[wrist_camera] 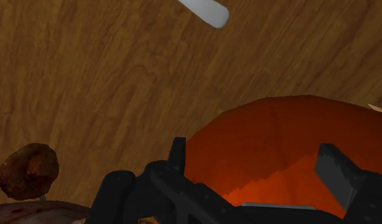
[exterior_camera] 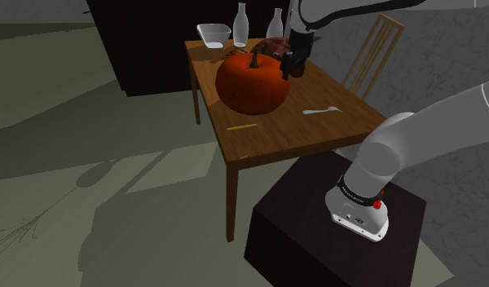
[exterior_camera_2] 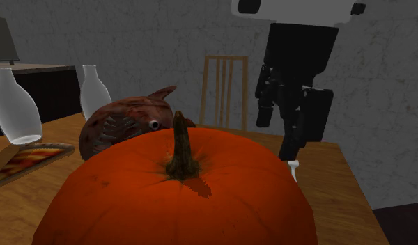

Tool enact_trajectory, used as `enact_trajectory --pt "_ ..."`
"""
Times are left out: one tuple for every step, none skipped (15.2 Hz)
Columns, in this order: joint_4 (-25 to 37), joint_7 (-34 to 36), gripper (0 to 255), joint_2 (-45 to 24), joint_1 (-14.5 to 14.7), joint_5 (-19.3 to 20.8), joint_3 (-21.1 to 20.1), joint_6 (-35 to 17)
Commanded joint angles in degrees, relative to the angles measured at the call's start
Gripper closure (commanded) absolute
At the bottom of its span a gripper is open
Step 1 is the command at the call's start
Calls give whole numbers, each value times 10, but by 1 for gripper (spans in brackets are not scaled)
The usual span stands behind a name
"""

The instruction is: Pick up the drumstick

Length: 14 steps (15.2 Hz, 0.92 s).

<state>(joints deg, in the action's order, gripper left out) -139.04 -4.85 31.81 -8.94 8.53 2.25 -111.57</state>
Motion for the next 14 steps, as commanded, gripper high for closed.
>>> enact_trajectory --pt "5 1 0 -29 -15 16 12 -37" --pt "8 3 0 -42 -22 23 15 -53" --pt "12 5 0 -56 -29 30 20 -69" --pt "16 8 0 -69 -34 38 26 -84" --pt "21 12 0 -83 -37 45 32 -99" --pt "27 16 0 -97 -40 53 40 -113" --pt "33 19 0 -111 -45 60 46 -128" --pt "39 22 0 -125 -49 66 52 -141" --pt "46 25 0 -140 -53 73 58 -155" --pt "54 28 0 -154 -58 78 64 -168" --pt "62 31 0 -168 -63 83 69 -181" --pt "71 34 0 -183 -68 88 74 -193" --pt "80 37 0 -198 -72 93 80 -205" --pt "89 40 0 -212 -77 97 85 -217"
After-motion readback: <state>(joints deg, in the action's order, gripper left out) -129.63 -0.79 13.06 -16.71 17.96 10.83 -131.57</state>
